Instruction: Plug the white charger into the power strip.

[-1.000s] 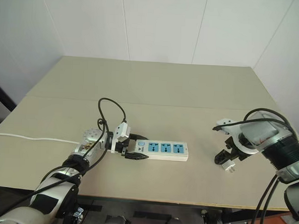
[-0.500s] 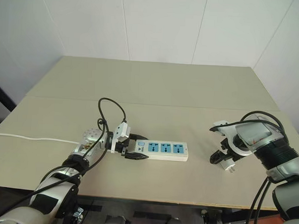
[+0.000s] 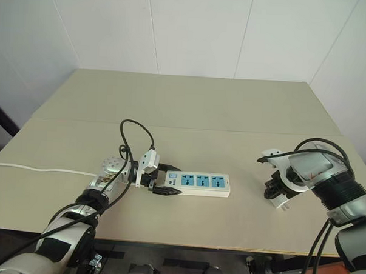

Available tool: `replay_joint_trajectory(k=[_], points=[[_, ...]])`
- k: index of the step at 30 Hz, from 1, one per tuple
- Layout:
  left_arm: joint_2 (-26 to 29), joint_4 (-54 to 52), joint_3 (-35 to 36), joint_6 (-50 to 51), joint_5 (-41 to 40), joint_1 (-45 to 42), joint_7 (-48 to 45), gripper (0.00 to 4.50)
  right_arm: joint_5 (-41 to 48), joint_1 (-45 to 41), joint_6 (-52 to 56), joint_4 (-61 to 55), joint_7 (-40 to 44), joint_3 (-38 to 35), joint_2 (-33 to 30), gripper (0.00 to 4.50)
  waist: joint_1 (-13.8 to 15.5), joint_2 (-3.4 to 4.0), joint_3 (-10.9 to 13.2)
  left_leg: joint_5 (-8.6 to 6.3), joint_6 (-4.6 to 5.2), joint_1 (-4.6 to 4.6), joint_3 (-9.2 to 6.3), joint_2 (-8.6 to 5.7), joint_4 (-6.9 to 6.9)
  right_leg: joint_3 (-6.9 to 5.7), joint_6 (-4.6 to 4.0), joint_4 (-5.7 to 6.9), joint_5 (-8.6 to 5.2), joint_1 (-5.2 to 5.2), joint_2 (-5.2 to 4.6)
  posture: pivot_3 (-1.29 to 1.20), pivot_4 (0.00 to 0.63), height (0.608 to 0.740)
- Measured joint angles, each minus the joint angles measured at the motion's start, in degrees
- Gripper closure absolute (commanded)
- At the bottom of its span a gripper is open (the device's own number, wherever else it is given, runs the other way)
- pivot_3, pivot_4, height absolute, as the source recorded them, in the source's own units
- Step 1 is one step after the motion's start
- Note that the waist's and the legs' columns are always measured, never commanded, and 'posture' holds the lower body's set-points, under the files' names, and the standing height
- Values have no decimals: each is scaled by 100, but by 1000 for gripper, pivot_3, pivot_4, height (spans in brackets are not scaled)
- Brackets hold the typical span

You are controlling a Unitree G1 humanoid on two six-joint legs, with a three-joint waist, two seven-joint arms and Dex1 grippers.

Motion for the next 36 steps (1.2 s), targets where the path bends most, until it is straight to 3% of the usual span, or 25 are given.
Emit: replay_joint_trajectory(k=[5, 8, 13, 16, 19, 26, 36], points=[[15, -2, -2, 3, -4, 0, -2, 1192, -2, 107, -101, -148, -33, -142, -14, 3390, -10, 0, 0, 0, 0, 0, 0, 0, 0, 0, 0, 0, 0, 0, 0, 0, 150, 740], [42, -1, -1, 7, -6, 0, -4, 1192, 84, 266, -505, -197, -159, -702, 149, 3390, -39, 0, 0, 0, 0, 1, -1, 0, 1, 0, 0, -2, 0, 1, 0, 0, 150, 740], [68, -9, -11, 8, -12, 0, -23, 1192, 697, 489, -2080, -687, -242, -2567, 871, 3390, -71, 0, 0, 0, 0, 3, -8, 0, 0, -3, 1, 8, 1, 6, 1, 0, 150, 740], [86, -28, -34, 34, -9, 0, -47, 1192, 896, 772, -2902, -1009, -391, -3224, 1334, 3390, -79, -19, -11, -1, 2, 2, -15, 2, 1, -16, 2, 11, 1, 16, 1, 0, 150, 740], [132, -54, -33, 88, -11, 0, -60, 1192, 1202, 1186, -3614, -1089, -611, -3716, 2286, 3390, -121, -20, -11, 0, 1, 2, -15, 1, 1, -15, 2, 16, 2, 11, 1, 0, 150, 740], [186, -133, -43, 152, -12, 1, -82, 1192, 1683, 1288, -4612, -903, -211, -3920, 3155, 3390, -142, -19, -11, 1, 0, 2, -16, 2, -1, -16, 2, 18, 2, 10, 3, 0, 150, 740], [374, -402, -52, 285, -37, 110, -209, 1192, 1231, 1589, -6673, -104, 754, -3272, 3807, 3390, -210, -18, -10, 2, -1, 7, -17, 3, -2, -15, 2, 21, 2, 9, 5, 0, 150, 740]])
